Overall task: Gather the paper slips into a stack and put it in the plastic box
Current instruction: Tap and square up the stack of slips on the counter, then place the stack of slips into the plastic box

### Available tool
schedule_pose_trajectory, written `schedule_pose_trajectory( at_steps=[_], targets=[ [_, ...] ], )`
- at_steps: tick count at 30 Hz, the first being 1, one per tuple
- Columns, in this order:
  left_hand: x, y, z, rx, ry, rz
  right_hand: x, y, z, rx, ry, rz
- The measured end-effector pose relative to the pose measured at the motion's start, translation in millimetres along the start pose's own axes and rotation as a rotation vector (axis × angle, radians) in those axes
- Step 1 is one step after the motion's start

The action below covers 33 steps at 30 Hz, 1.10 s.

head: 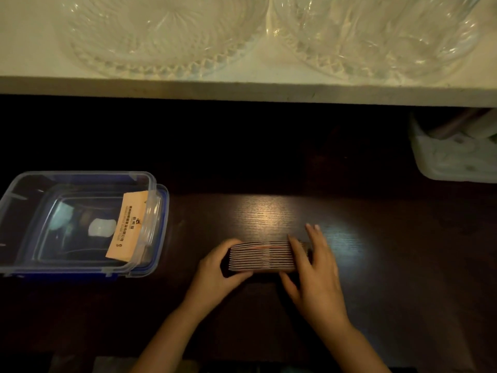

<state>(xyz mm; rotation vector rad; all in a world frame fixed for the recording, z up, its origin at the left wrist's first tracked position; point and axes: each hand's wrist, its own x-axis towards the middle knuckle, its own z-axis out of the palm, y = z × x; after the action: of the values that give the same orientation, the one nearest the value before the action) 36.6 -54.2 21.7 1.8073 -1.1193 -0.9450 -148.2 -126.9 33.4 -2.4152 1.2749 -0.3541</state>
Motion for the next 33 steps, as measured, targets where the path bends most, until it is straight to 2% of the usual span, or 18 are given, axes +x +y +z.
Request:
schedule_pose_trajectory(
  at_steps=[6,9,11,15,17,19,24,30,33],
  targets=[
    [4.2,7.0,-9.5,-0.019,-0.054,-0.024,34.0,-2.2,-30.1,-0.074,-0.195,-0.260],
    [6.0,16.9,-14.2,-0.014,-0.081,-0.018,42.2,-8.6,-36.6,-0.023,-0.266,-0.297],
    [6.1,26.4,-18.2,-0.098,-0.063,-0.061,45.2,-12.8,-41.1,0.128,-0.299,-0.190],
    [3.6,47.3,-17.2,-0.627,0.082,-0.251,43.1,-26.1,-47.3,0.720,-0.407,0.219],
    [-1.2,56.0,-12.5,-0.709,0.060,-0.350,36.6,-36.0,-46.0,0.963,-0.408,0.376],
    [-8.1,64.9,-8.9,-0.655,0.005,-0.413,30.4,-45.3,-44.8,1.113,-0.364,0.496],
    [-19.4,77.9,-14.0,-0.549,0.023,-0.481,19.1,-63.4,-53.8,1.205,-0.371,0.633],
    [-41.2,93.0,-35.6,-0.507,-0.027,-0.496,13.4,-73.4,-79.0,1.189,-0.406,0.596],
    [-56.4,103.8,-45.1,-0.554,-0.025,-0.526,12.2,-80.6,-88.4,1.153,-0.487,0.563]
  ],
)
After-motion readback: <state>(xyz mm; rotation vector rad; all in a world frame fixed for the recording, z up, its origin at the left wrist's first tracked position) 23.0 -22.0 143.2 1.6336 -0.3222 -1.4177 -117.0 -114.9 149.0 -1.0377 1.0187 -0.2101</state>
